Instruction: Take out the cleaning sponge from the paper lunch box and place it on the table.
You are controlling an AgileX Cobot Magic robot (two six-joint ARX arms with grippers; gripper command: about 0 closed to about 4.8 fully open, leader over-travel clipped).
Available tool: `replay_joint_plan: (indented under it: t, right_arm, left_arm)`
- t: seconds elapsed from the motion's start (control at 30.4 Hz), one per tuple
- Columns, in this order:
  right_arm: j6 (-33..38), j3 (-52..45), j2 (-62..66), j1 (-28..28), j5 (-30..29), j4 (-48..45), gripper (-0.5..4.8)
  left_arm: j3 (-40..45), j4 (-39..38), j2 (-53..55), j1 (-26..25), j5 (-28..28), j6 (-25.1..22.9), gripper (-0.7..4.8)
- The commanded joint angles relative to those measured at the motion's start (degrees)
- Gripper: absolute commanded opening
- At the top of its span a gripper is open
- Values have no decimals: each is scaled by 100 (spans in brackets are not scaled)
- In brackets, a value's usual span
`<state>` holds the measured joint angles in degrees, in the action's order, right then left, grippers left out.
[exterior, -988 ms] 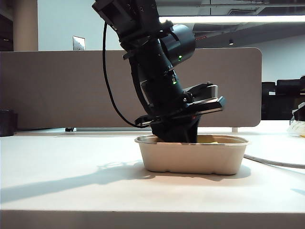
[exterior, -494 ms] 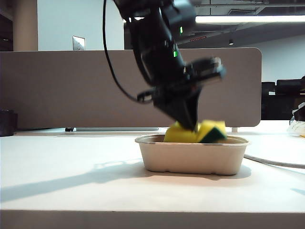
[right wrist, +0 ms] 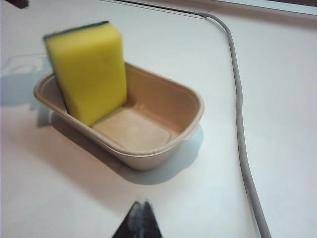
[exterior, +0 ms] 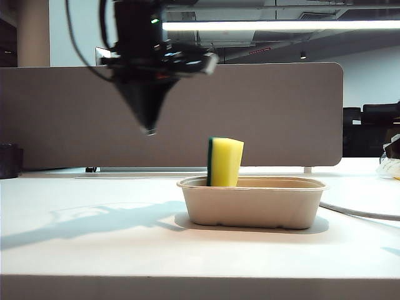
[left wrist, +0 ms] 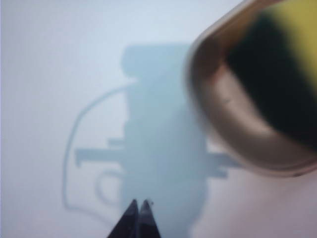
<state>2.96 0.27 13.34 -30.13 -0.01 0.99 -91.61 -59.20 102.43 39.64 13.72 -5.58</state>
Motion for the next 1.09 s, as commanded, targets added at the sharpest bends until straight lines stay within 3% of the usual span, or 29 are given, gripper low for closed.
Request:
replay_joint_plan:
  t: [0.03,0.23,0.3,0.43,0.72,1.09]
  right_arm:
    - [2,4,-4,-7,4,-83,-5]
    - [2,4,-39,-7,4,-90,-5]
    - [0,4,-46,-2,4,-83,-5]
    - [2,4,-46,-2,4,-83,-5]
    - [2,4,-74,-2,4,-83,-5]
    - [2,4,-76,-2,4,-83,-5]
  left_arm:
    - [-31,-286,-28,-210,-214,28,38]
    - [-33,31,-28,-256,-1641,280,279]
    - [-35,173,-28,-258,-2085,323,293]
    - [-44,284,-28,-258,-2389,479,405]
    - [-26,656,63,-264,-2135,632,408]
    - [-17,457,656,-267,-2144,796,391]
